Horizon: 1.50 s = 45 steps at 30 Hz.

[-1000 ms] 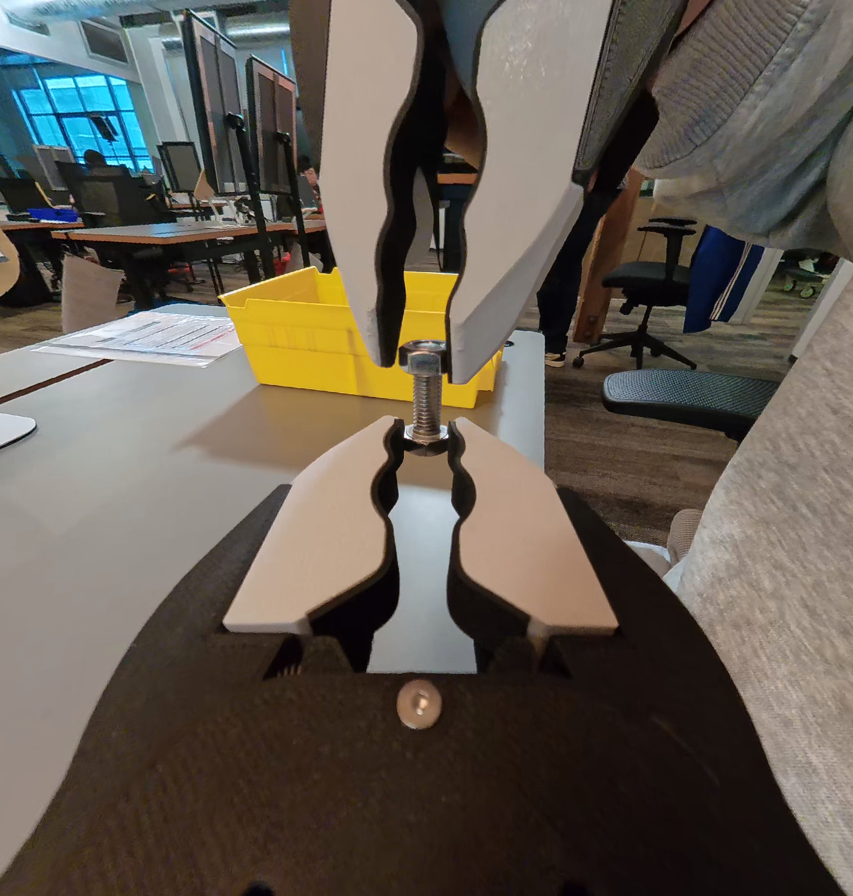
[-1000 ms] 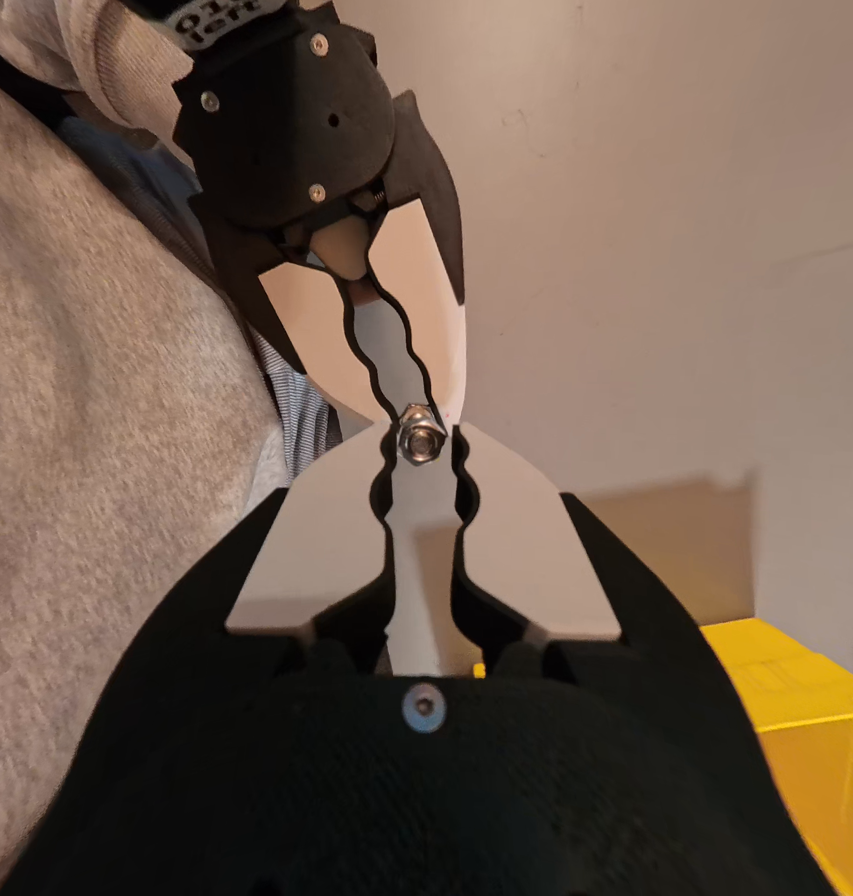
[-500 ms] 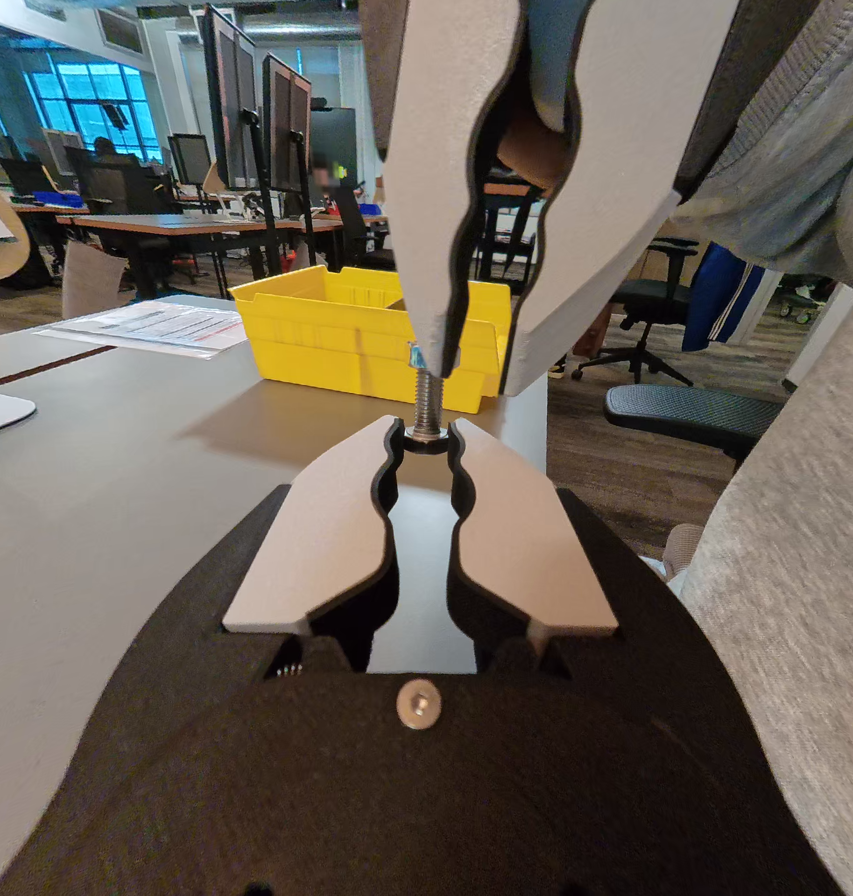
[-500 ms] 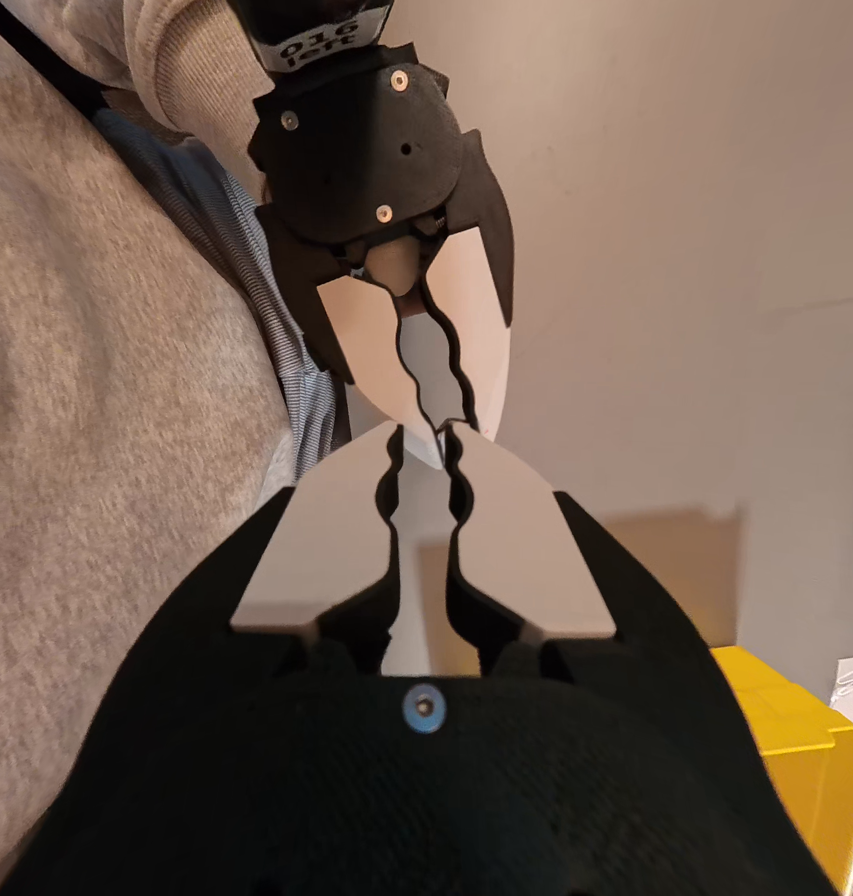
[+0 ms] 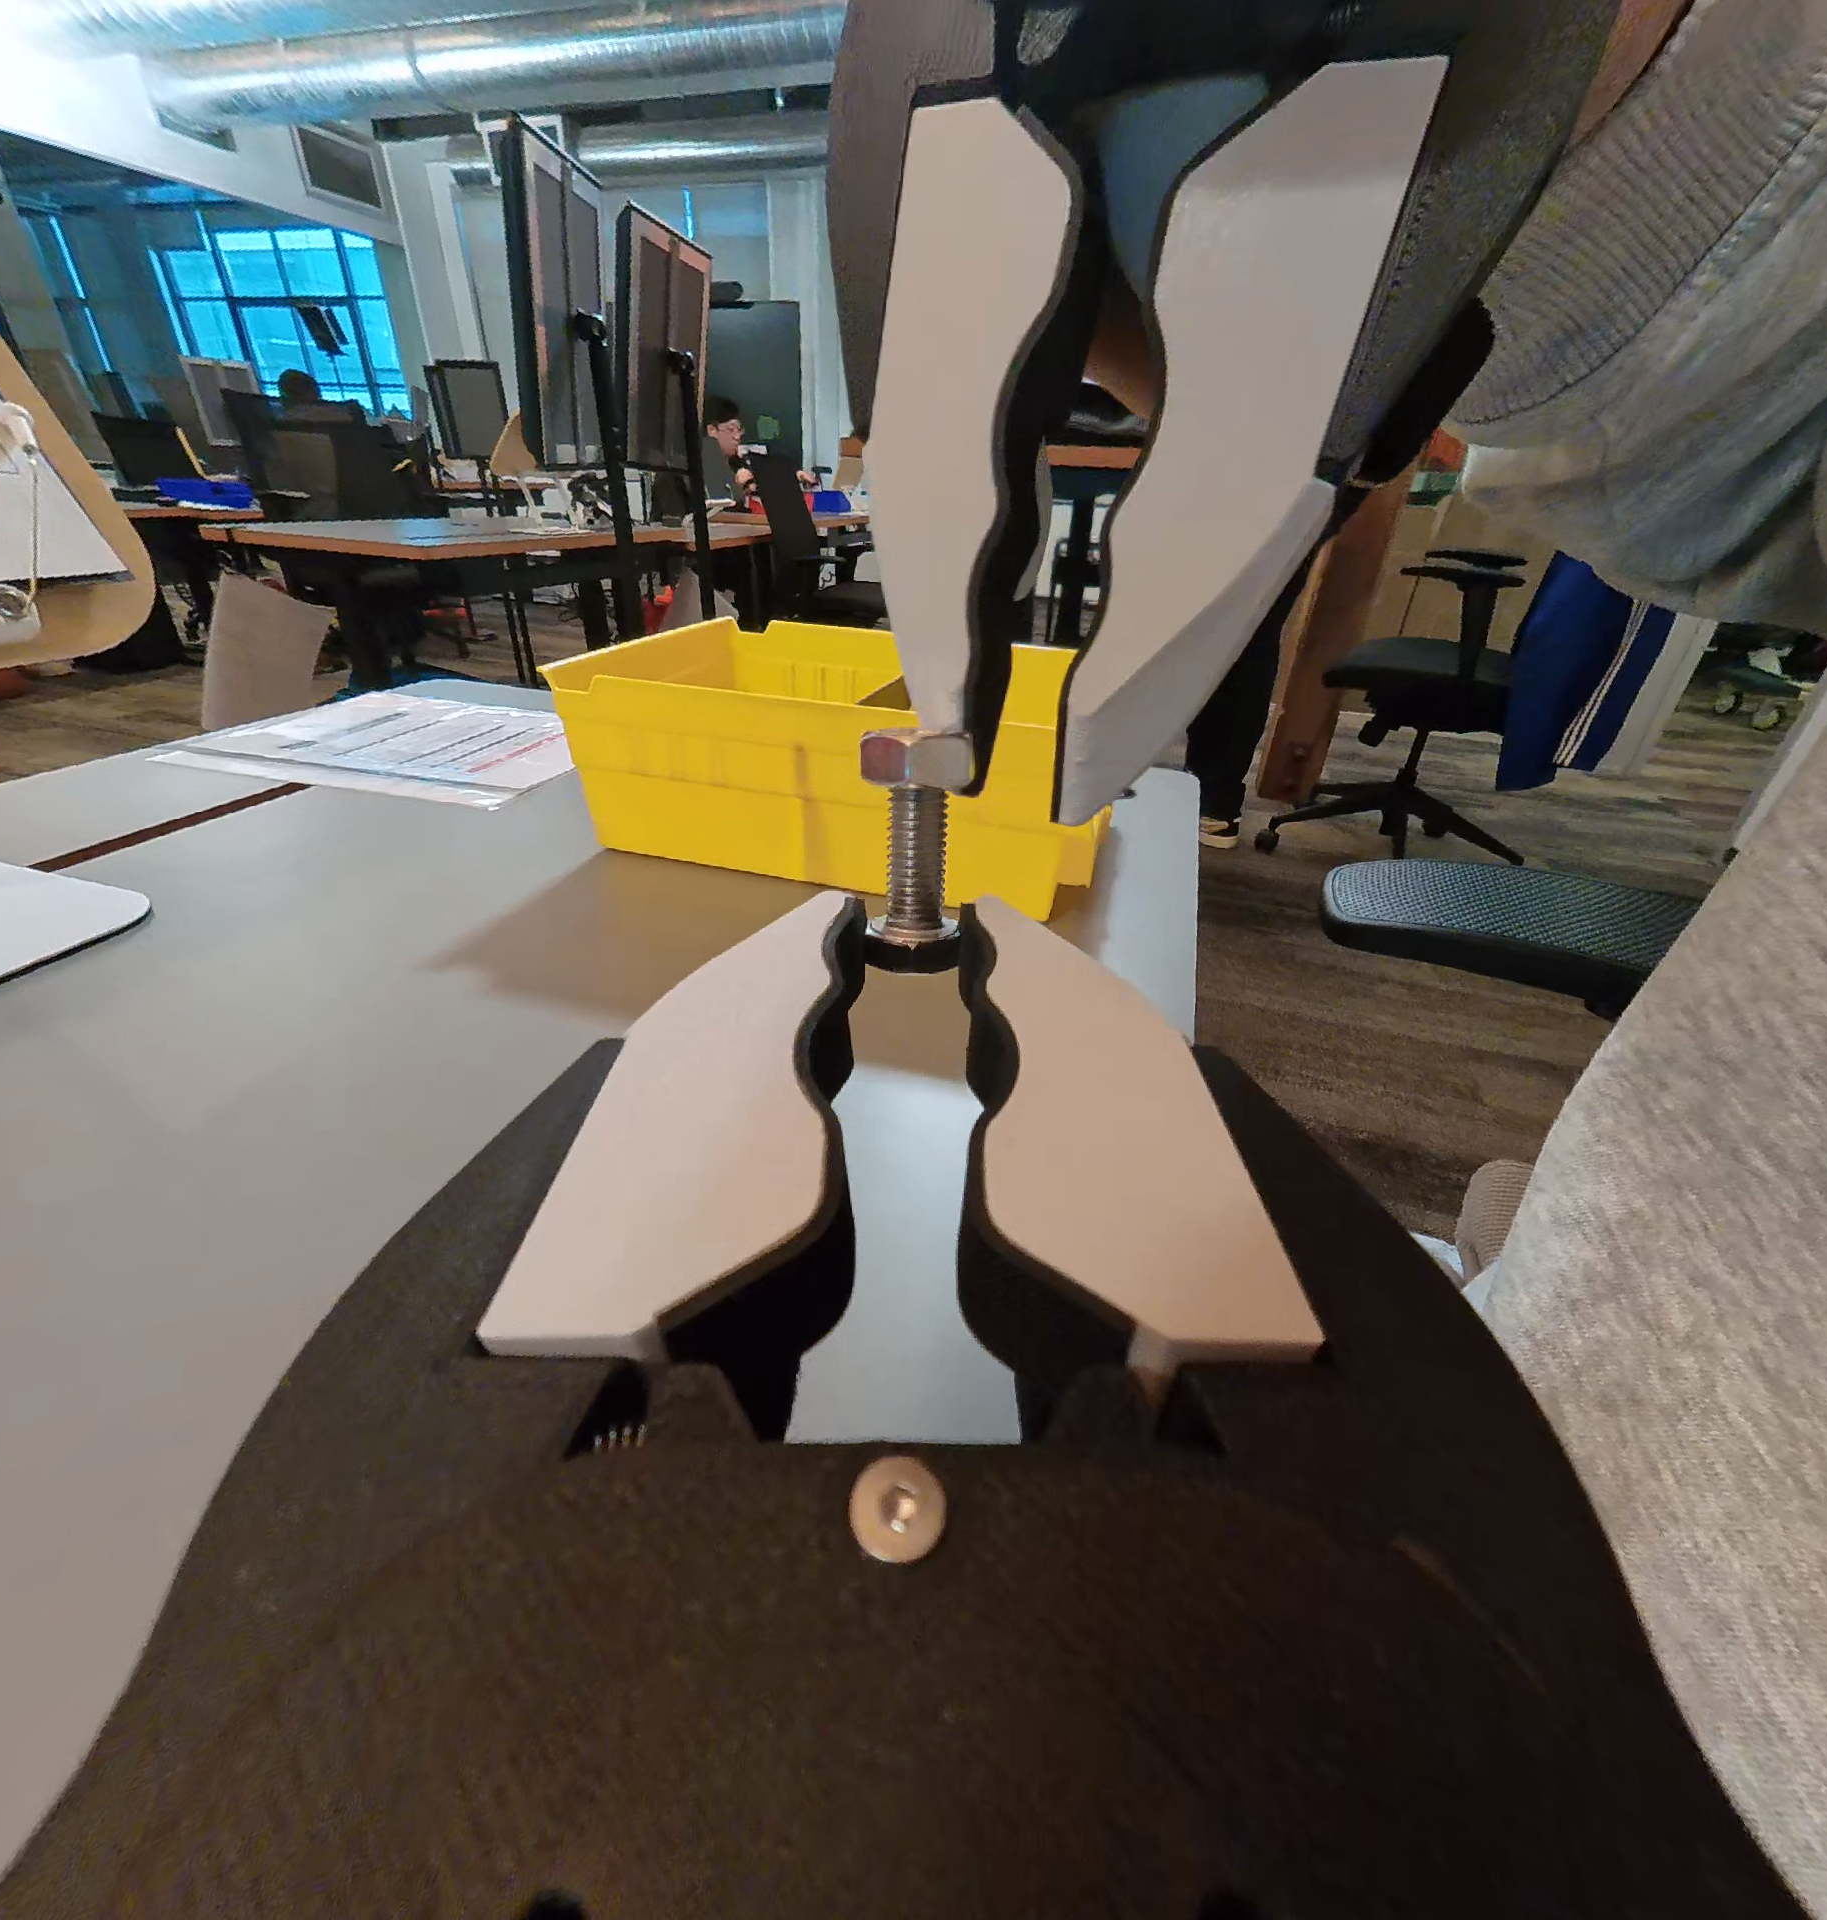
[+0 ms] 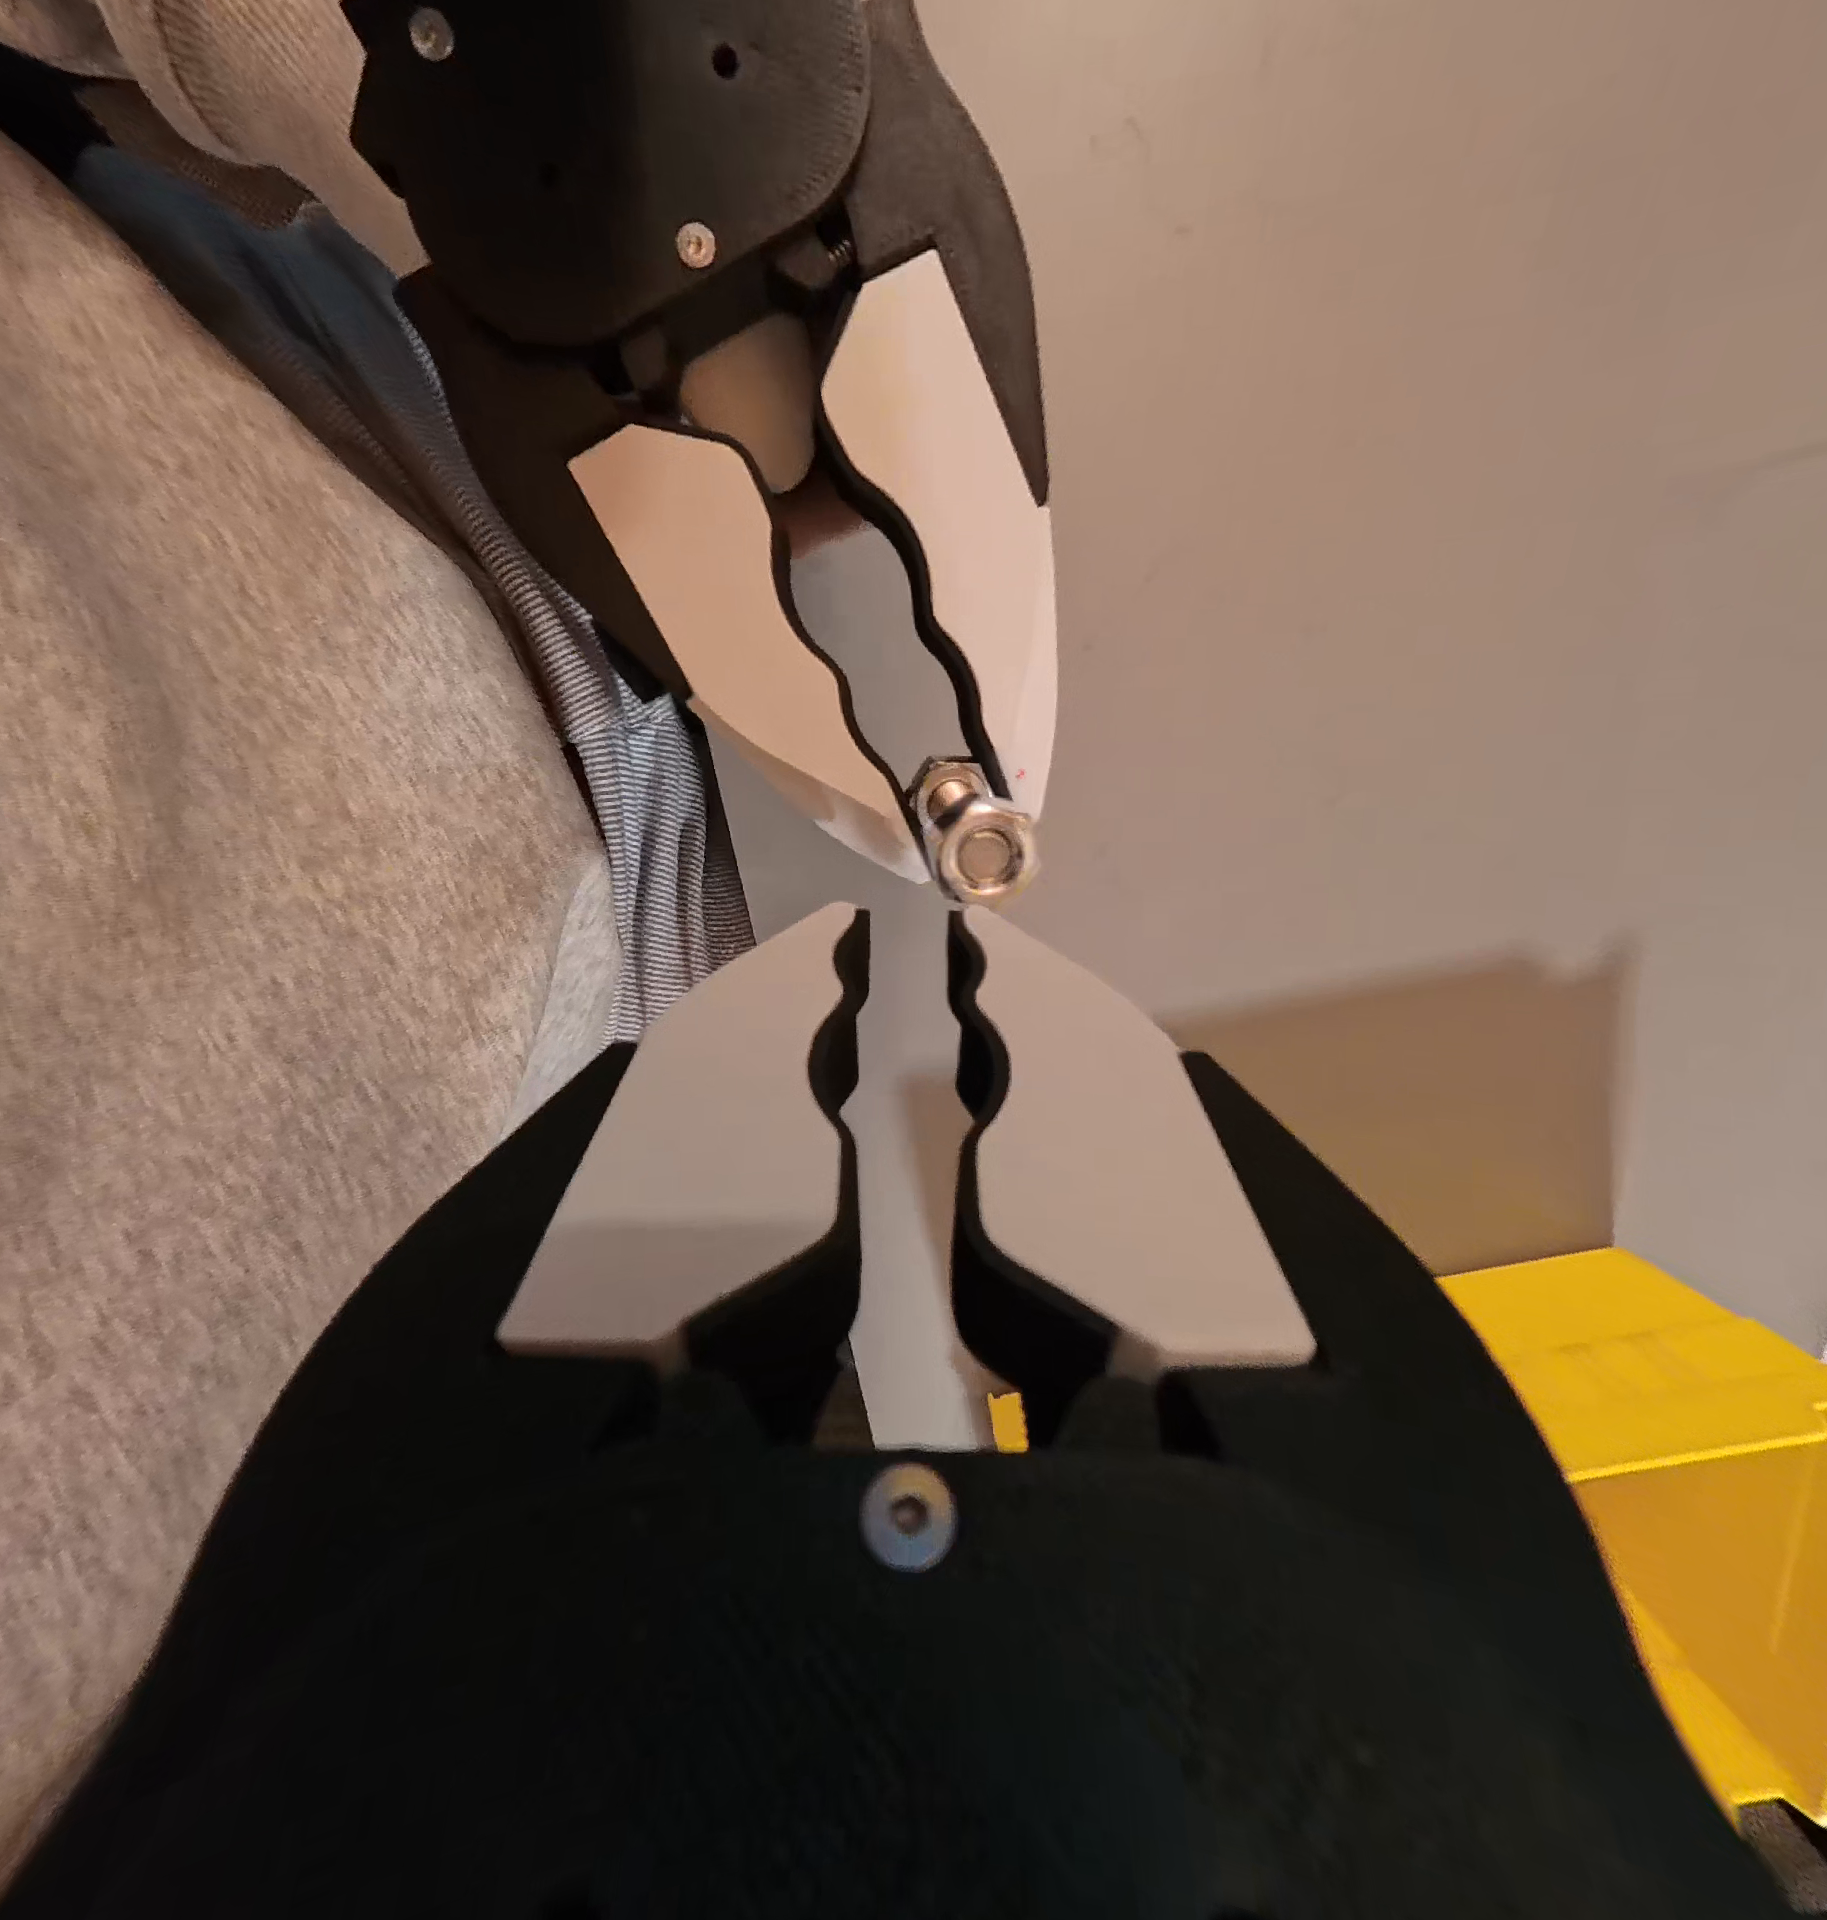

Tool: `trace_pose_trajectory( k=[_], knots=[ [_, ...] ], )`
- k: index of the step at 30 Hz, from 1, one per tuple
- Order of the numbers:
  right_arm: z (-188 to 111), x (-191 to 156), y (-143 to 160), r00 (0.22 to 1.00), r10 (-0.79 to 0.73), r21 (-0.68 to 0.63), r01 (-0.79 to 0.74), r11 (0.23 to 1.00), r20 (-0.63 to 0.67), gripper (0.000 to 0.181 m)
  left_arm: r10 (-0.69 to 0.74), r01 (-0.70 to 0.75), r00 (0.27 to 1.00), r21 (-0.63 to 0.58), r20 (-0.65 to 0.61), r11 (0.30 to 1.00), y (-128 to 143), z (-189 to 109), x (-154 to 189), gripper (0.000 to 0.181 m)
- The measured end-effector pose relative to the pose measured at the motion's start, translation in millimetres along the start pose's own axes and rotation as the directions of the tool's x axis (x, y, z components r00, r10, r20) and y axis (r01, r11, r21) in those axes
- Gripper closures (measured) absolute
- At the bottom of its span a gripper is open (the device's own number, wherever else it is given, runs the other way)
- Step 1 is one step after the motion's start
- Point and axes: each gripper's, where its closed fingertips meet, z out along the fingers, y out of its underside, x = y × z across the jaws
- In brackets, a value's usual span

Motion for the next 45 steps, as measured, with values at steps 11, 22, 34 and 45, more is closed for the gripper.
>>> trace_pose_trajectory(
  k=[11, 22, 34, 45],
  knots=[
    [2.6, 2.4, -11.1, 0.999, -0.028, 0.044, 0.029, 0.999, -0.025, 0.154, 0.026, -0.026, 0.999, -0.024, -0.02, 0.999, 4.4, 2.7, 6.2, 0.163],
    [0.0, -2.8, -26.9, 0.993, -0.105, 0.106, 0.109, 0.988, -0.046, 0.16, 0.005, -0.005, 1.0, -0.017, -0.006, 1.0, 2.9, 2.1, 2.0, 0.163],
    [-3.7, -1.7, -11.4, 0.997, -0.065, 0.049, 0.067, 0.997, -0.043, 0.17, -0.03, 0.03, 0.999, 0.02, 0.026, 0.999, -2.6, -0.8, -6.5, 0.163],
    [-3.1, 6.4, -9.0, 0.999, -0.014, 0.059, 0.016, 0.998, -0.046, 0.162, -0.009, 0.009, 1.0, 0.023, 0.016, 1.0, -3.1, -0.2, -3.3, 0.163]
  ],
)
